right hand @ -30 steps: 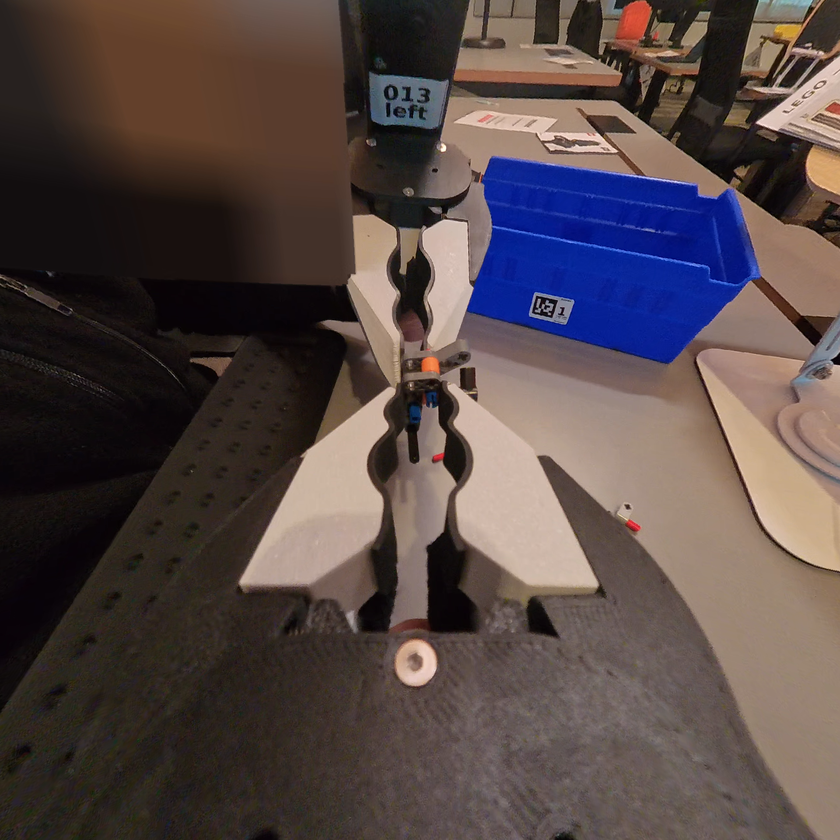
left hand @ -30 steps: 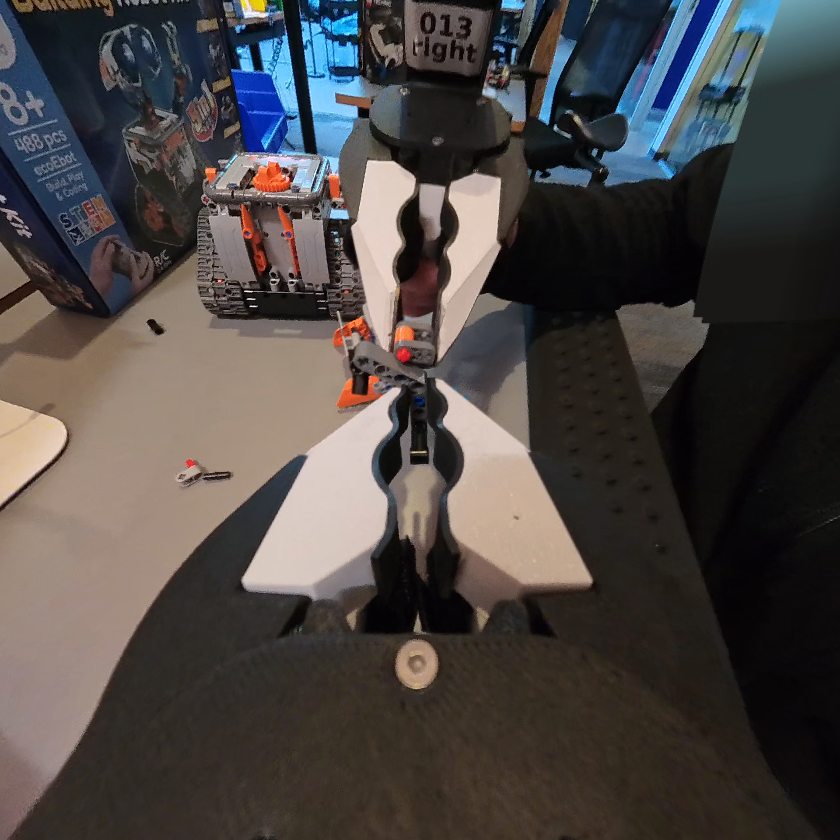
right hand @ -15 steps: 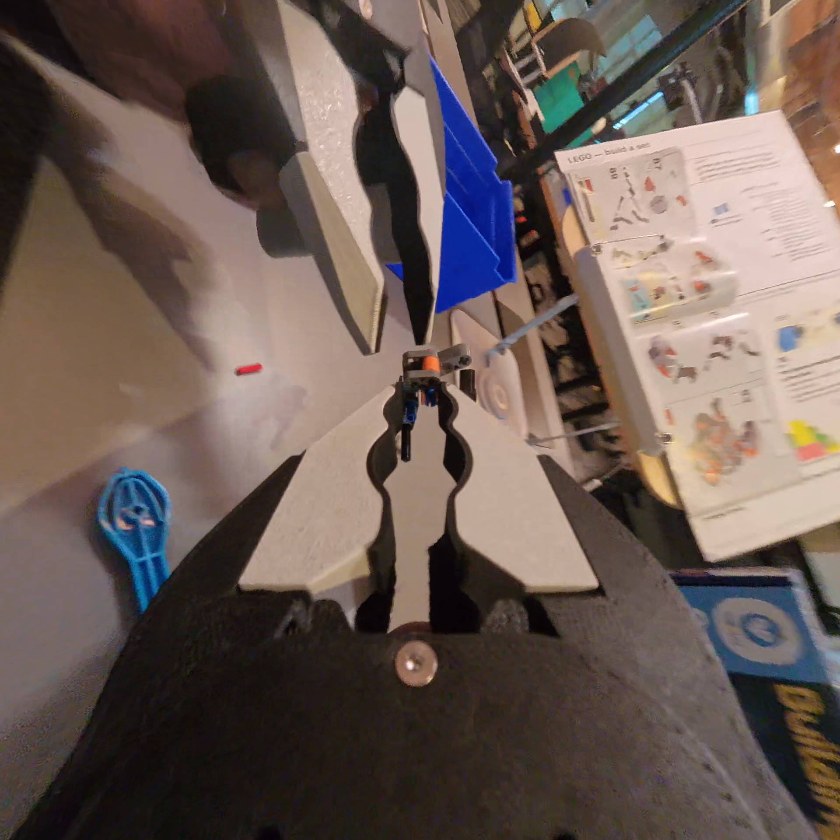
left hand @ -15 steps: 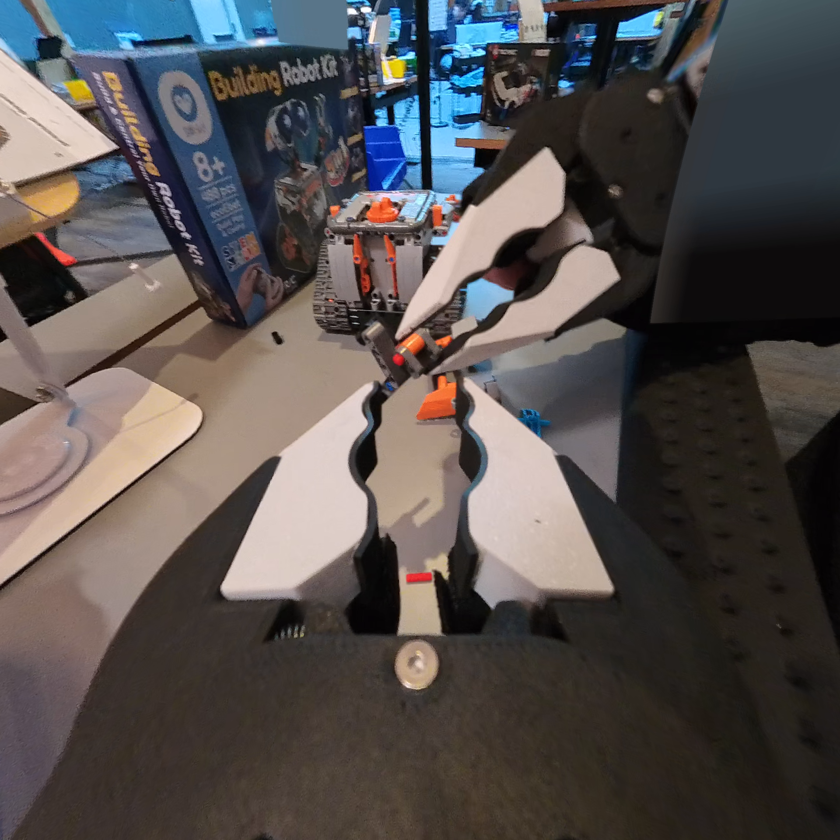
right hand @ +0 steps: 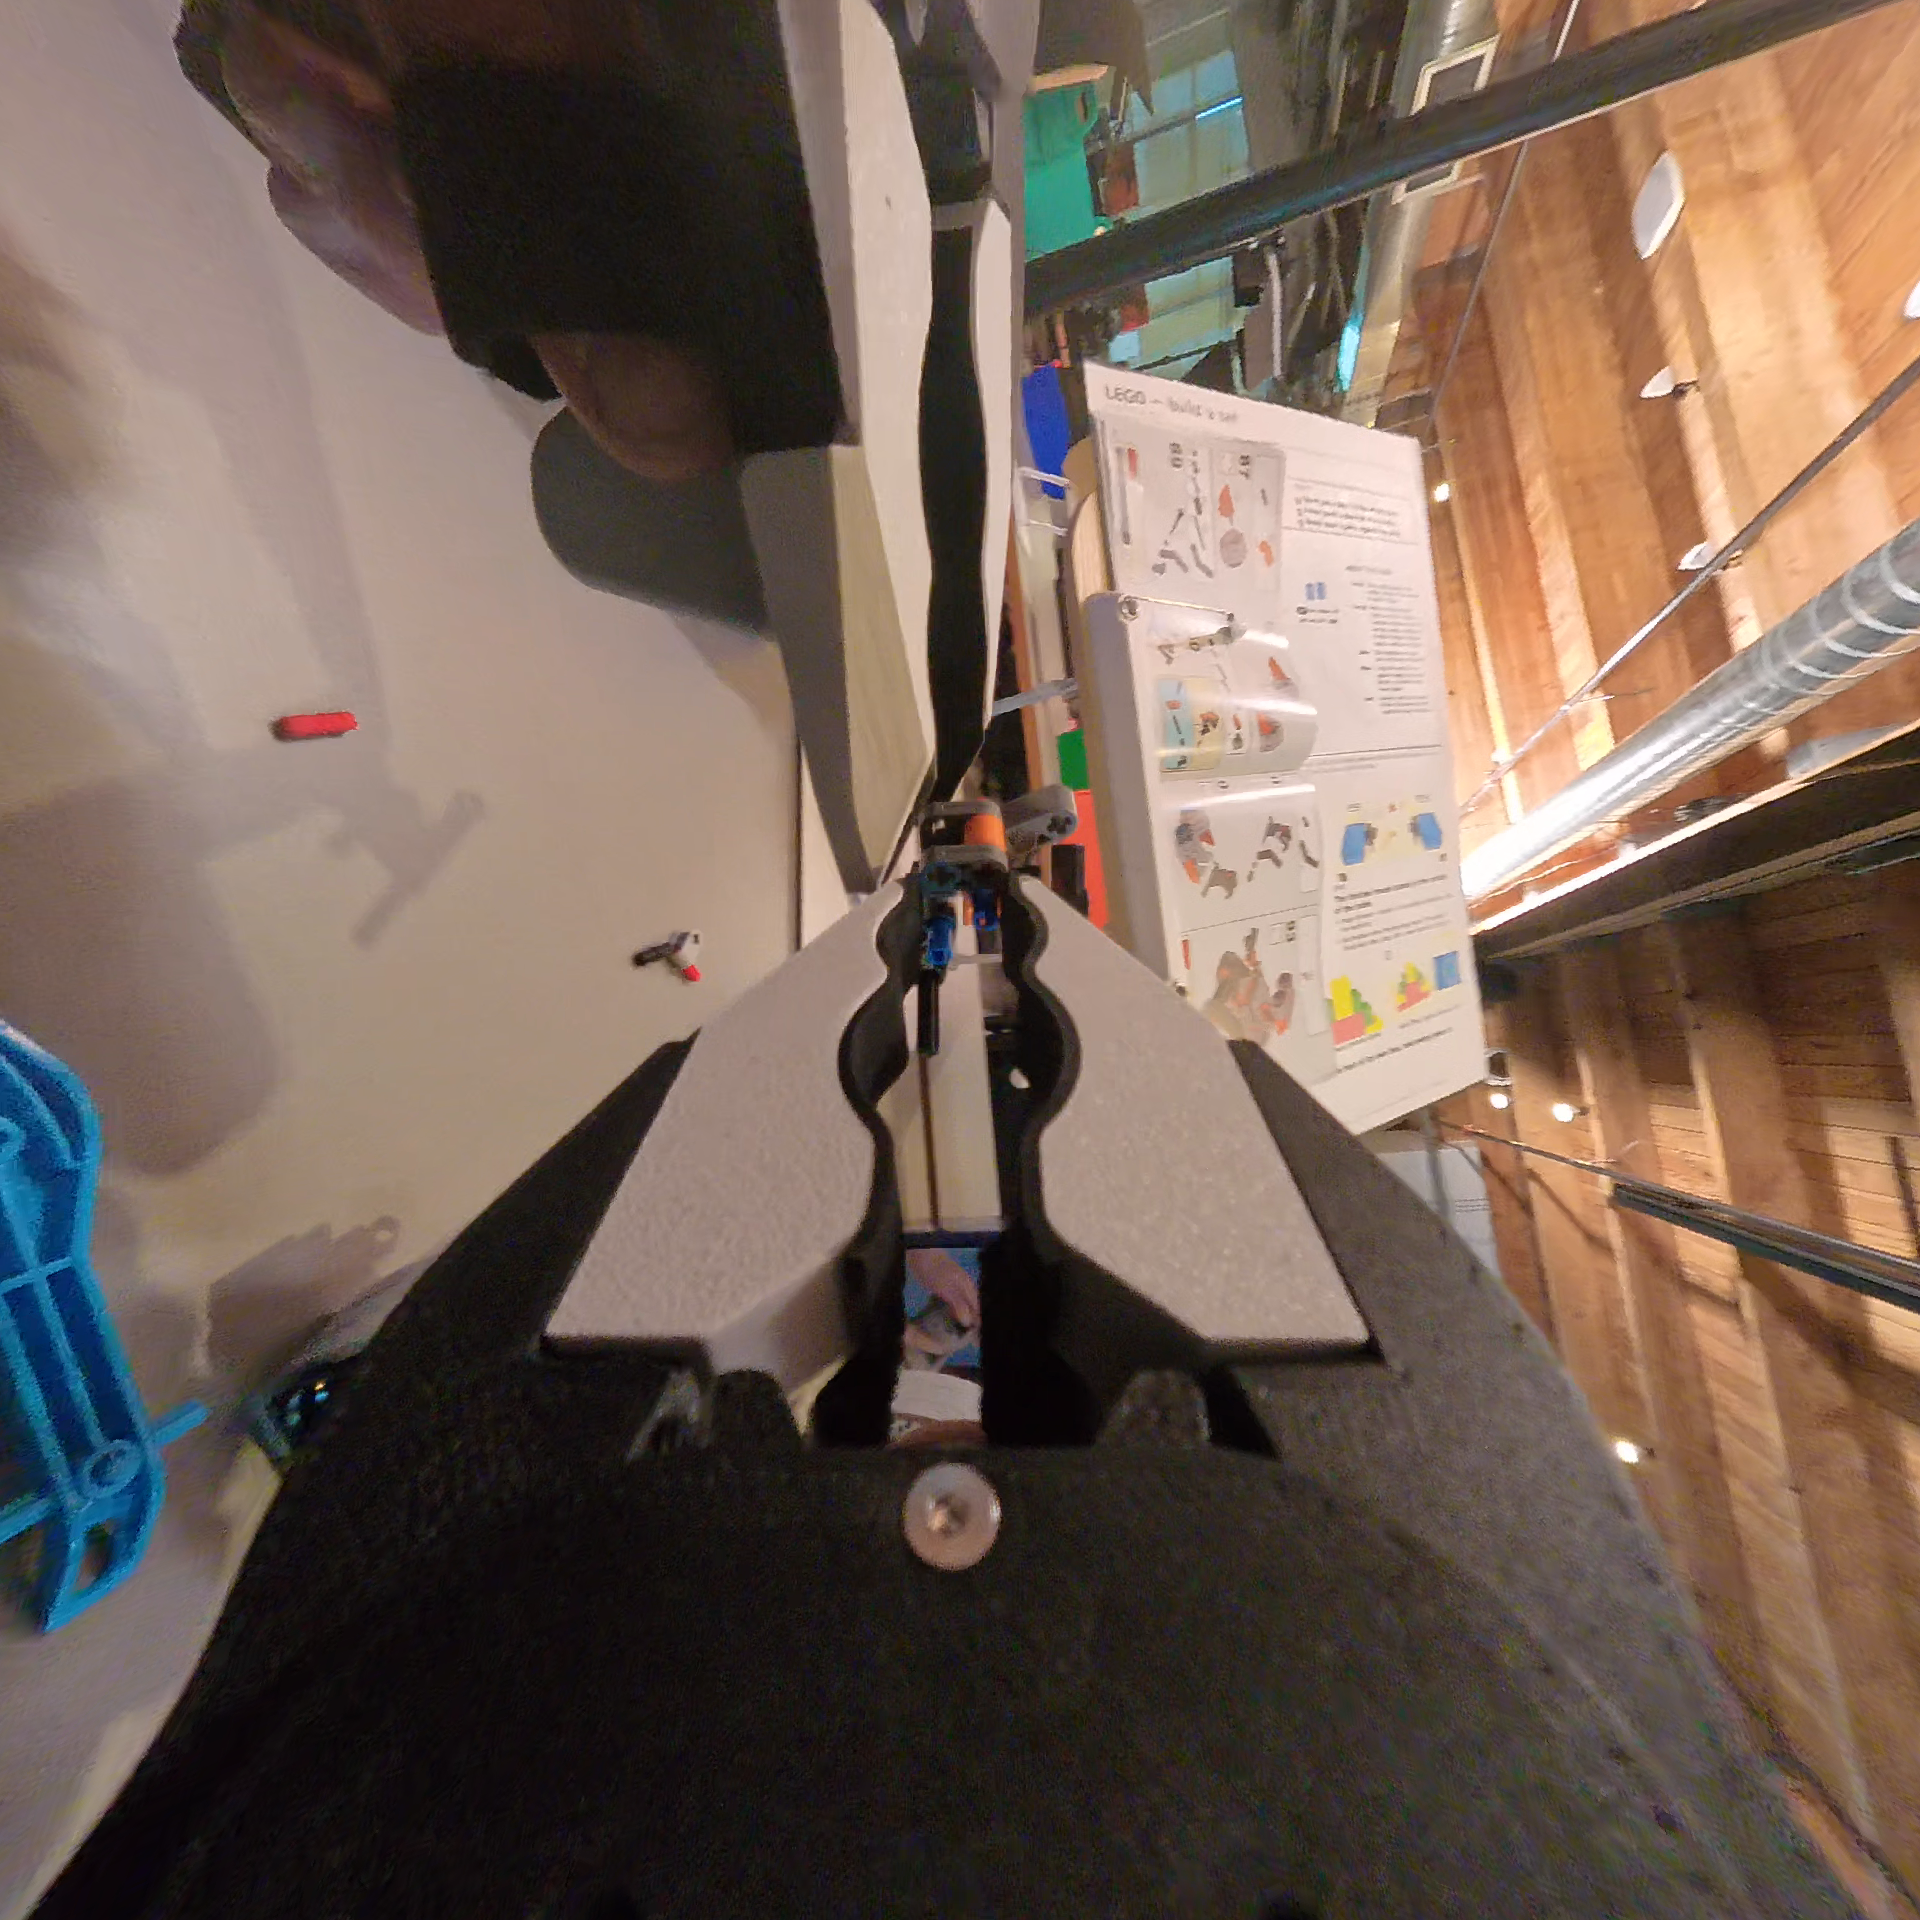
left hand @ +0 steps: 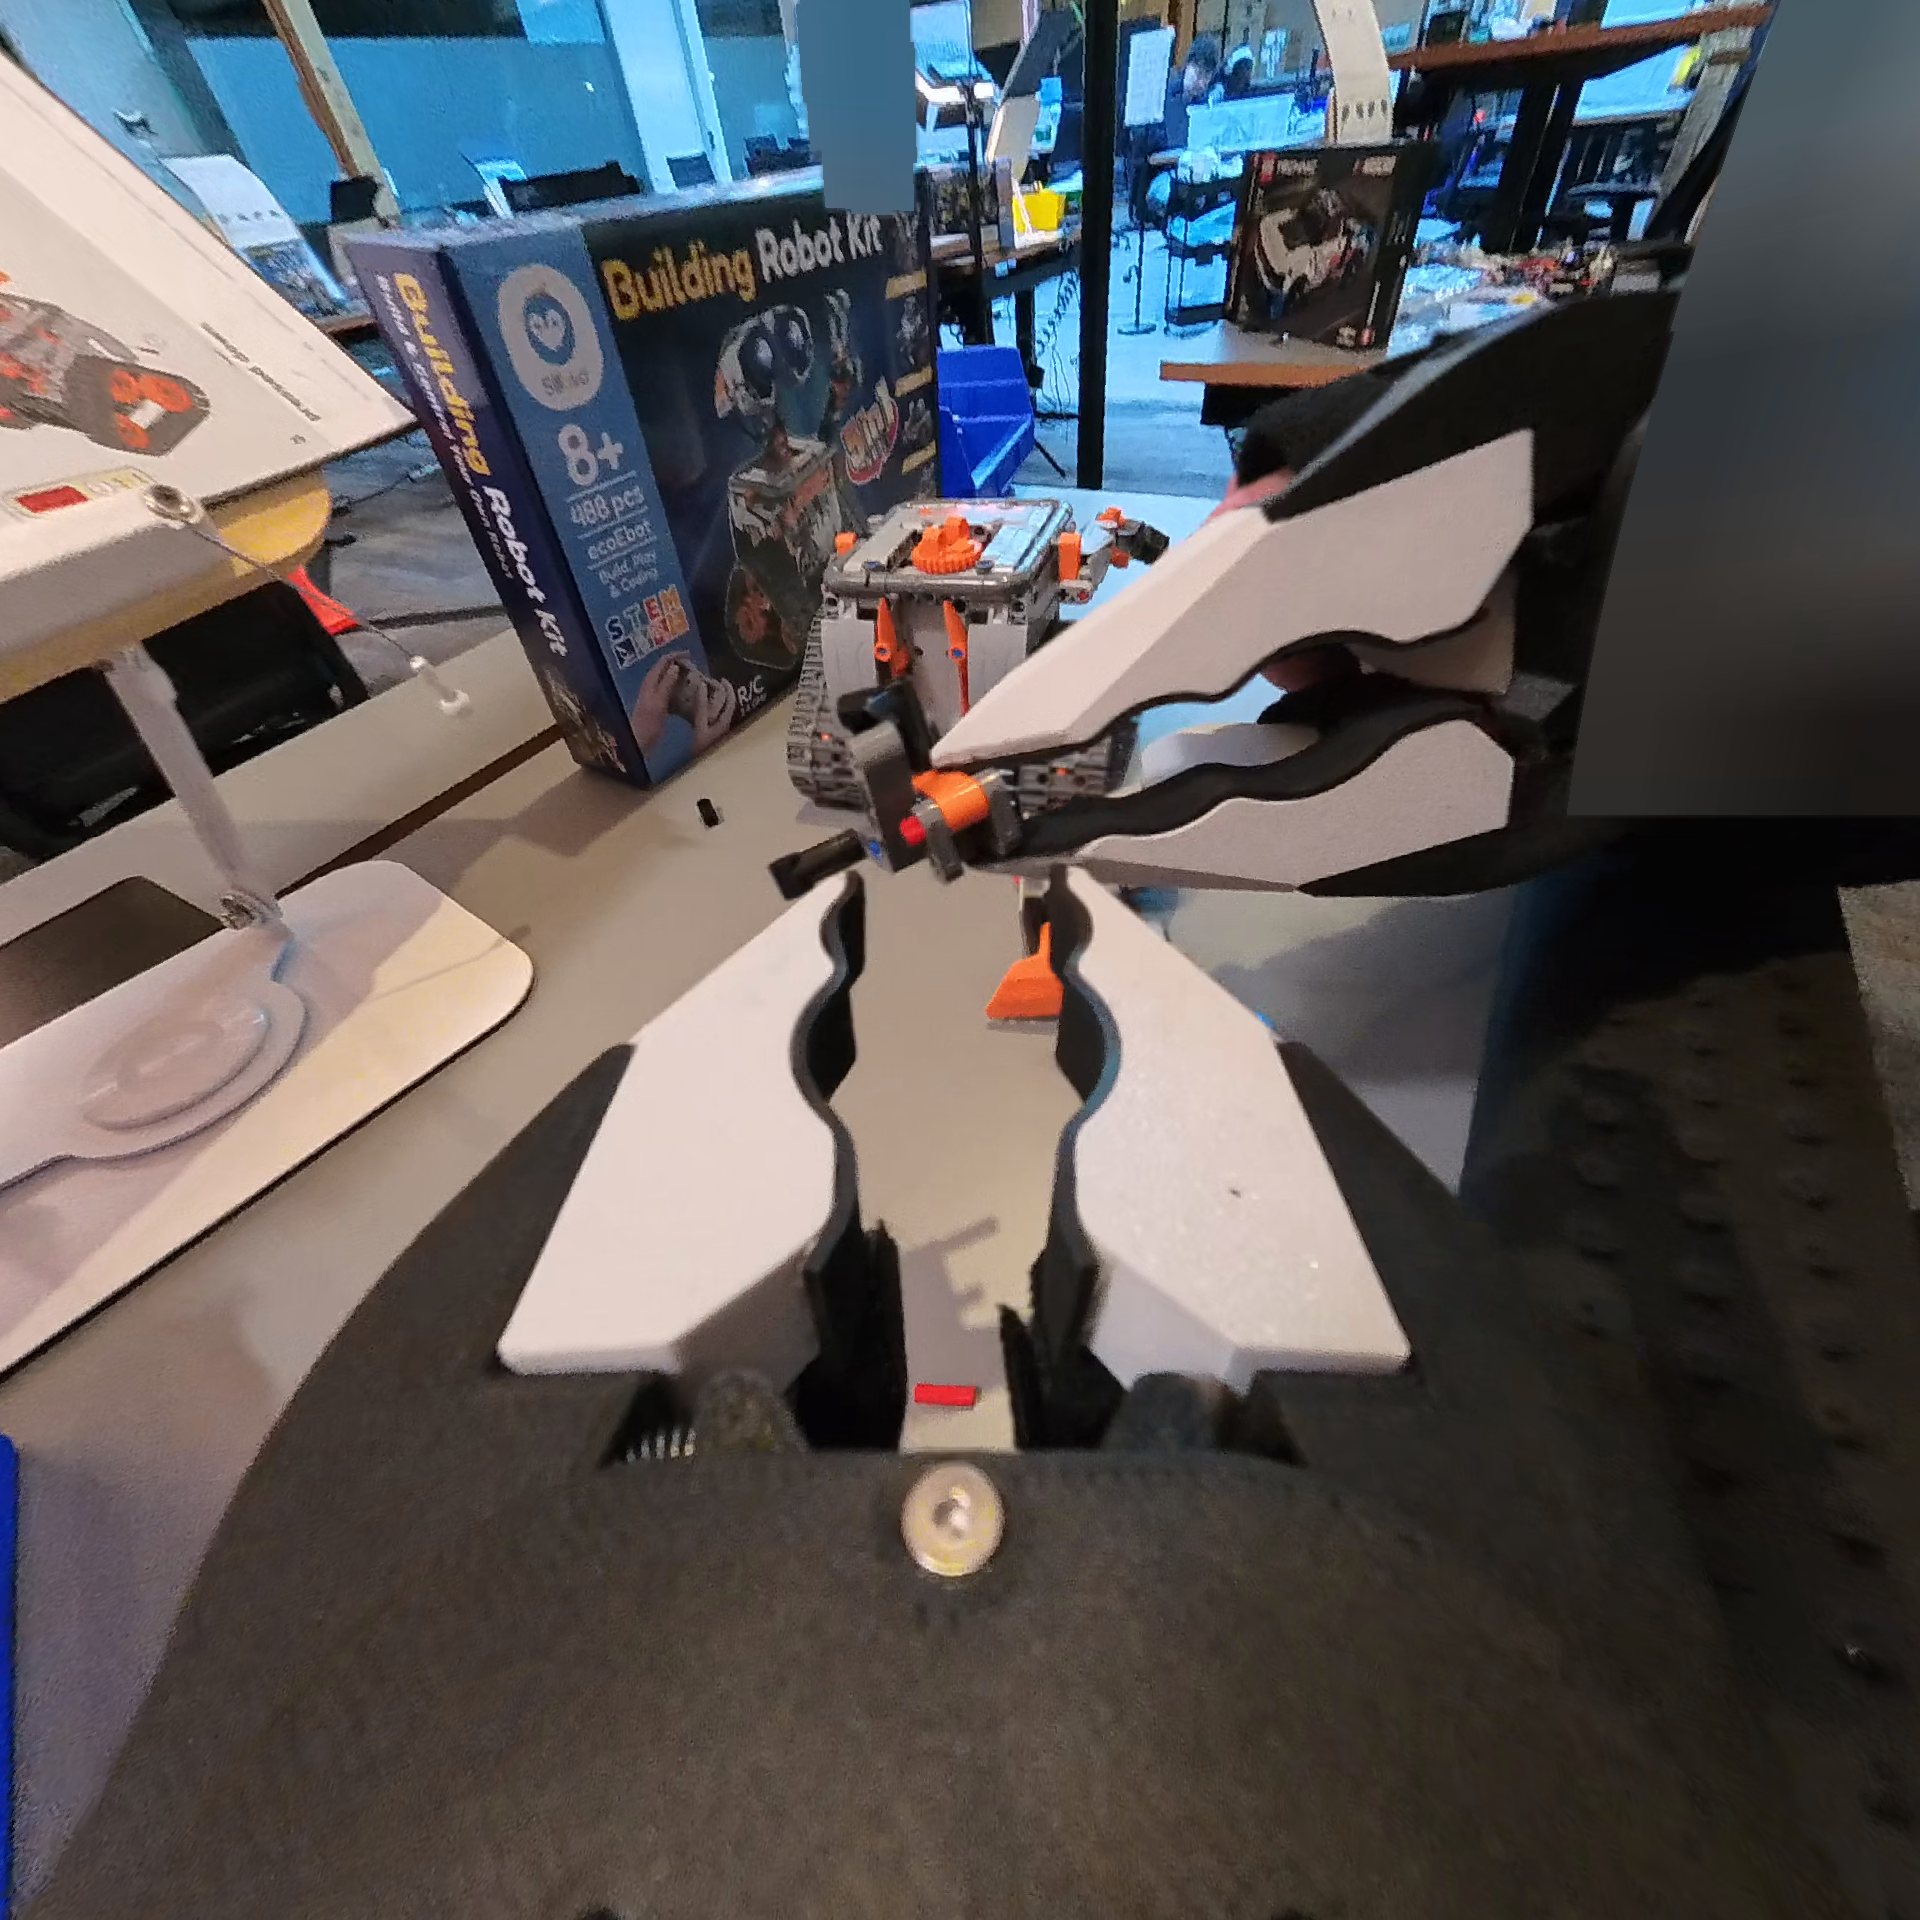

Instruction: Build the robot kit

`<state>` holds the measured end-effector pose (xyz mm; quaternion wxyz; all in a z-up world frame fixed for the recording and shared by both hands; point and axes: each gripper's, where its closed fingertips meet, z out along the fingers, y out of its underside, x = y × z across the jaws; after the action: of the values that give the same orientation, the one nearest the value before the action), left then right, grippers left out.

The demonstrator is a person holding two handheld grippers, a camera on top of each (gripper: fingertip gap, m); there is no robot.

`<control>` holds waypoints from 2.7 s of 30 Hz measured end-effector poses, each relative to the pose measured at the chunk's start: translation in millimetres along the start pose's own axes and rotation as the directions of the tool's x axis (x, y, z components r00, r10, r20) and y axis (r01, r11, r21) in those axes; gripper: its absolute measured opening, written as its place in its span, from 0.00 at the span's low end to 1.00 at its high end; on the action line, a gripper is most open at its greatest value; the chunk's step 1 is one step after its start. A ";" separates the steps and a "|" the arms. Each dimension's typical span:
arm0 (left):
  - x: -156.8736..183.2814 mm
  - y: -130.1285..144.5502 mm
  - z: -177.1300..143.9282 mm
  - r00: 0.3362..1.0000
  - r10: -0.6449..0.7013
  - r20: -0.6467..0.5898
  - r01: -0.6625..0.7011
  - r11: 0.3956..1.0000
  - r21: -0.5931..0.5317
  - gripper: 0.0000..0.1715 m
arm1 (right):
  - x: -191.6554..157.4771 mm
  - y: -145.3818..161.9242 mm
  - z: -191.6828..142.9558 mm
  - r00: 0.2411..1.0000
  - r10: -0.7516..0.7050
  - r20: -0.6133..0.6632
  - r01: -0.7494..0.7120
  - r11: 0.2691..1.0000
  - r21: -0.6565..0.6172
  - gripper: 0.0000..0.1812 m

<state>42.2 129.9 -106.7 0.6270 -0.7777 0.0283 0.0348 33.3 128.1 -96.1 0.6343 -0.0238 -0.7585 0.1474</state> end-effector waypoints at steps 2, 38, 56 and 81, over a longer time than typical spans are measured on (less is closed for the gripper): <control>1.0 -3.2 -1.5 1.000 0.003 0.006 -0.003 1.000 0.014 0.20 | 3.3 -2.0 -2.1 0.999 -0.027 -0.028 0.027 1.000 -0.002 0.07; 5.8 -24.2 -4.7 0.995 -0.001 0.100 -0.008 0.996 0.093 0.14 | 6.9 -8.2 -6.6 0.991 -0.108 -0.082 0.103 0.993 -0.059 0.07; 0.5 -29.2 -6.5 0.979 -0.134 0.153 0.107 0.980 0.169 0.12 | 12.3 -9.5 -3.6 0.992 -0.042 -0.121 0.028 0.993 -0.112 0.07; 35.7 -61.8 -26.8 0.988 0.127 -0.089 -0.086 0.928 0.363 0.13 | 22.1 -22.3 -41.9 0.409 0.630 0.660 -0.892 0.430 0.143 0.01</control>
<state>83.7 116.7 -44.1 0.7527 -0.6485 0.1112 0.0199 72.9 119.8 -62.9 0.2433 -0.1834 -0.7299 0.6119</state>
